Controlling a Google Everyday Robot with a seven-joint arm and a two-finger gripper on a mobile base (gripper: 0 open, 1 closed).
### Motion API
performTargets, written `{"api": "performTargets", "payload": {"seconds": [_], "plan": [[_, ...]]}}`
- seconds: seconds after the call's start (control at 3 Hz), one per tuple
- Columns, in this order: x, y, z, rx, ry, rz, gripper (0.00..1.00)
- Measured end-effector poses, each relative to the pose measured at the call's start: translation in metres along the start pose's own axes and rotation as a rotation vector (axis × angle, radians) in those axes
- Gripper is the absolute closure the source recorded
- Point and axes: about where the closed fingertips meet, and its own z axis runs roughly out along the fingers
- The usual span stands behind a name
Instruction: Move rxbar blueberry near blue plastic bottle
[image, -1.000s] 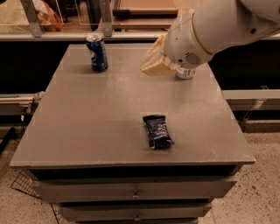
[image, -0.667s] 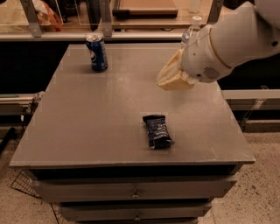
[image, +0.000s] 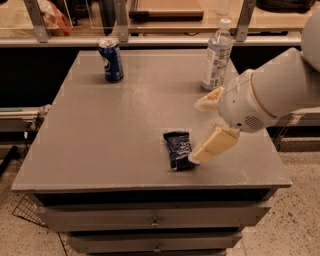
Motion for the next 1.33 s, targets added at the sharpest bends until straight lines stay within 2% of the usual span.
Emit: {"api": "performTargets", "payload": {"seconds": [0.67, 1.0, 1.33], "plan": [[0.004, 0.035, 0.027, -0.036, -0.044, 0.065, 0.00], [0.005, 0.042, 0.045, -0.044, -0.055, 0.096, 0.00], [0.009, 0.037, 0.058, -0.031, -0.060, 0.138, 0.22]]}}
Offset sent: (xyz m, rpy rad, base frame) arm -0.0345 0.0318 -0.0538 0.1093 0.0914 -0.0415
